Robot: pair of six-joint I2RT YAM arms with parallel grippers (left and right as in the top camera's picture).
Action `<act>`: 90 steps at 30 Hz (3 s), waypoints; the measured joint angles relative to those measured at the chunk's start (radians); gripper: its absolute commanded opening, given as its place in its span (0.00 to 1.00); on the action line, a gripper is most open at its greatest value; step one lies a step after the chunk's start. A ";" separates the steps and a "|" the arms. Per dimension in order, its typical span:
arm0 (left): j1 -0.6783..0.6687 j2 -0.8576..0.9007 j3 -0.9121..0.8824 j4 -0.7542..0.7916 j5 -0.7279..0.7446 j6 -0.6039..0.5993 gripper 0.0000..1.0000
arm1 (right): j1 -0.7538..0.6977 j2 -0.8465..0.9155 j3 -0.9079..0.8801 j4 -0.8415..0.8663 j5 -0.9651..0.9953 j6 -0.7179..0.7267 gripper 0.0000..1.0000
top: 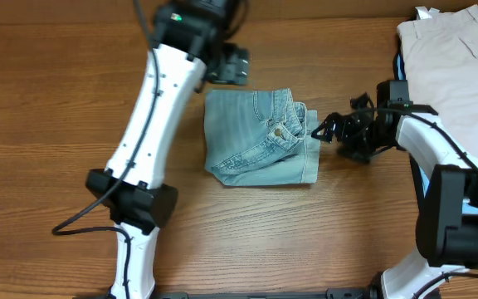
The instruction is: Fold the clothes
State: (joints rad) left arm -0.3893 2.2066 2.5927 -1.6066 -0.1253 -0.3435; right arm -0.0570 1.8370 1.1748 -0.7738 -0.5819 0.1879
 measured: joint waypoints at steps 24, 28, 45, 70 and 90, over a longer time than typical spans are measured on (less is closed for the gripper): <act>0.225 0.000 0.000 -0.014 -0.022 0.011 1.00 | 0.360 -0.097 0.145 -0.067 0.210 -0.217 0.54; 0.225 0.000 0.000 -0.014 -0.022 0.011 1.00 | 0.378 -0.066 0.146 -0.072 0.245 -0.249 0.04; 0.225 0.000 0.000 -0.021 -0.022 0.011 1.00 | 0.378 -0.169 0.131 -0.371 0.274 -0.038 0.04; 0.225 0.000 0.000 -0.031 -0.012 0.019 1.00 | 0.362 -0.241 -0.029 -0.351 0.192 0.090 0.84; -0.142 0.000 -0.398 0.089 0.295 0.402 1.00 | -0.106 -0.316 0.037 -0.231 0.220 0.114 1.00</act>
State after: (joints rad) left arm -0.5316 2.2070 2.1948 -1.5173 0.1699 0.0582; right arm -0.1635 1.5211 1.2121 -1.0046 -0.3622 0.3023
